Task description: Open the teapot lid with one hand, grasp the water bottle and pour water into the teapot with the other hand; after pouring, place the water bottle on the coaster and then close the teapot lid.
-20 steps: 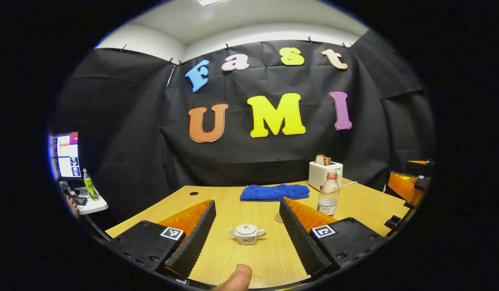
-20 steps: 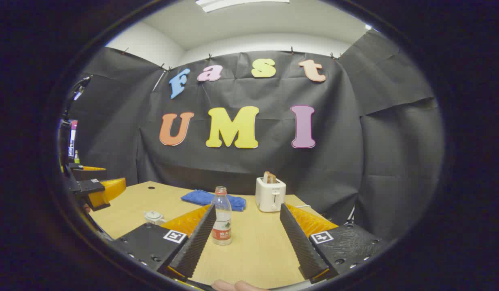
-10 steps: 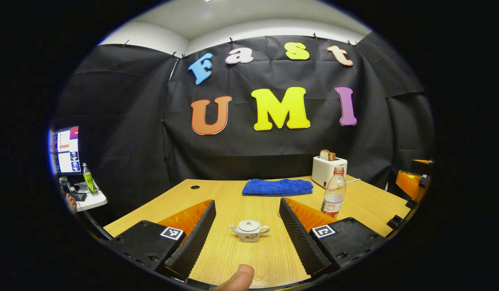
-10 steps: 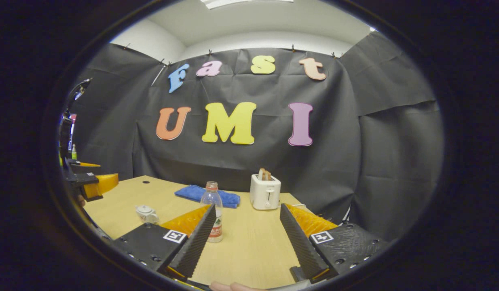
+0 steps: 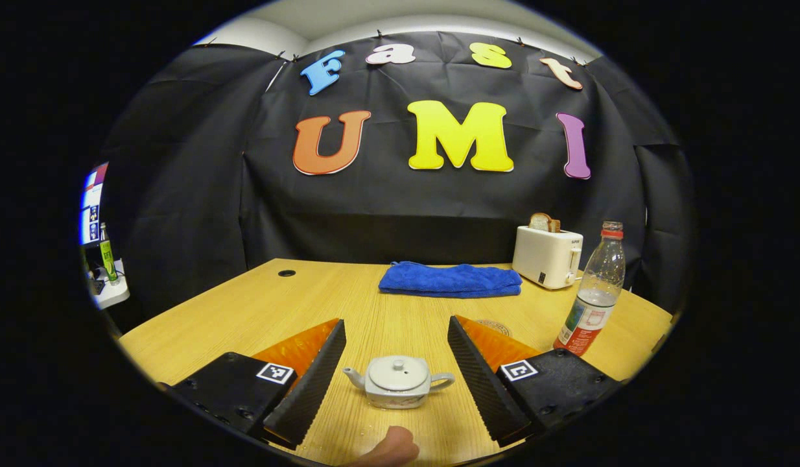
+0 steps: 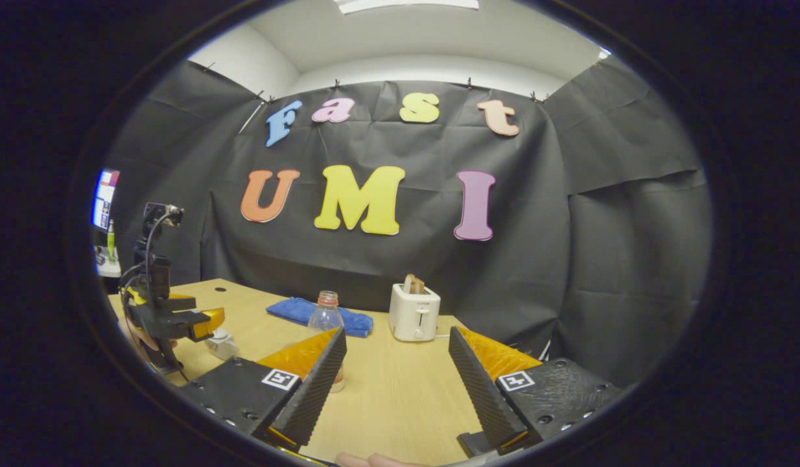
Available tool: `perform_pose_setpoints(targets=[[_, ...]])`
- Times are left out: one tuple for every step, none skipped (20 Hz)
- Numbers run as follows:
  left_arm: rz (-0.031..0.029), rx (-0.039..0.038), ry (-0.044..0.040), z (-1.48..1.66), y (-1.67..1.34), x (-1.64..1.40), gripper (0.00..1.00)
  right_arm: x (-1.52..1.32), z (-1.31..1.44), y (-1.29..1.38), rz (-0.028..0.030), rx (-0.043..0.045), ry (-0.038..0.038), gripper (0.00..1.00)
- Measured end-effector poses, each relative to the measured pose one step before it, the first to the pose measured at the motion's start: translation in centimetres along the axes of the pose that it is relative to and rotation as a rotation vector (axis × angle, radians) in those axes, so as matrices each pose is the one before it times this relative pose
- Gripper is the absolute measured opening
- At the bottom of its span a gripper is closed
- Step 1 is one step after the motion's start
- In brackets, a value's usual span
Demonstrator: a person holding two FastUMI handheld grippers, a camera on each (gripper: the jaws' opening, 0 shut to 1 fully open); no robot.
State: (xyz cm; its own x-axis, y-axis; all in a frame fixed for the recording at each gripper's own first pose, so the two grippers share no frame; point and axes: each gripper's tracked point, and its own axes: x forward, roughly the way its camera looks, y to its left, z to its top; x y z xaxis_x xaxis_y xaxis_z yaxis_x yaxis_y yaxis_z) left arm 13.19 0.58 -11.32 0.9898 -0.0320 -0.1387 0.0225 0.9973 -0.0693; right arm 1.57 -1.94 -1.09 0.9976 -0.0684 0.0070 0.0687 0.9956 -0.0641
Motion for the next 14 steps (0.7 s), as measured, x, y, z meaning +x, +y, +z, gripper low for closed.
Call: perform_pose_setpoints(targets=[[-0.00669,-0.00274,0.01139,-0.509,-0.064,0.364,1.00,0.058,-0.077,-0.006,-0.00128,0.00436,0.00480,0.98],[0.00610,-0.00256,0.01257,-0.598,0.339,0.364,1.00,0.090,-0.231,0.010,0.00036,0.00542,0.00784,0.98],[-0.00214,-0.00583,0.00510,-0.275,0.050,0.448,0.99,0.232,-0.215,0.073,0.00396,0.00175,0.00788,0.98],[-0.01994,-0.00599,0.00802,-0.232,-0.405,0.271,0.97,0.239,-0.136,0.245,0.00076,-0.00340,0.00502,0.98],[-0.02661,0.01707,-0.00434,-0.211,-0.753,0.231,0.89,0.195,-0.226,0.514,0.00639,-0.00331,0.00342,0.95],[0.00551,0.02046,0.01100,-0.408,0.206,0.467,0.84,0.170,-0.050,0.244,0.00338,-0.00321,0.00263,0.95],[0.00452,0.00798,0.00725,-0.297,0.152,0.326,0.78,0.046,-0.197,0.113,0.00207,-0.00489,0.00245,0.95],[0.00670,-0.00172,0.01245,-0.323,0.166,0.163,0.75,0.050,-0.108,0.037,-0.00185,-0.00617,0.00280,0.95],[-0.00269,-0.00257,0.00831,-0.222,0.011,0.232,0.66,0.074,-0.212,0.189,0.00152,-0.00469,0.00295,0.95],[-0.01384,-0.00395,-0.00195,-0.076,-0.343,0.280,0.60,0.021,-0.227,0.244,0.00341,-0.00460,0.00272,0.95],[0.00973,0.00724,-0.00582,0.100,0.234,0.219,0.51,0.107,-0.147,0.247,0.00182,-0.00243,0.00207,0.95],[0.00184,0.00609,-0.00760,0.162,0.152,0.328,0.42,0.103,-0.278,0.292,0.00277,-0.00030,0.00536,0.95],[0.00991,0.00086,-0.00053,-0.052,0.194,0.140,0.40,0.062,-0.177,0.193,0.00303,-0.00175,0.00500,0.95],[-0.01245,-0.00693,-0.00872,0.102,-0.207,-0.045,0.30,0.158,-0.288,0.407,0.00361,-0.00524,0.00956,0.95]])
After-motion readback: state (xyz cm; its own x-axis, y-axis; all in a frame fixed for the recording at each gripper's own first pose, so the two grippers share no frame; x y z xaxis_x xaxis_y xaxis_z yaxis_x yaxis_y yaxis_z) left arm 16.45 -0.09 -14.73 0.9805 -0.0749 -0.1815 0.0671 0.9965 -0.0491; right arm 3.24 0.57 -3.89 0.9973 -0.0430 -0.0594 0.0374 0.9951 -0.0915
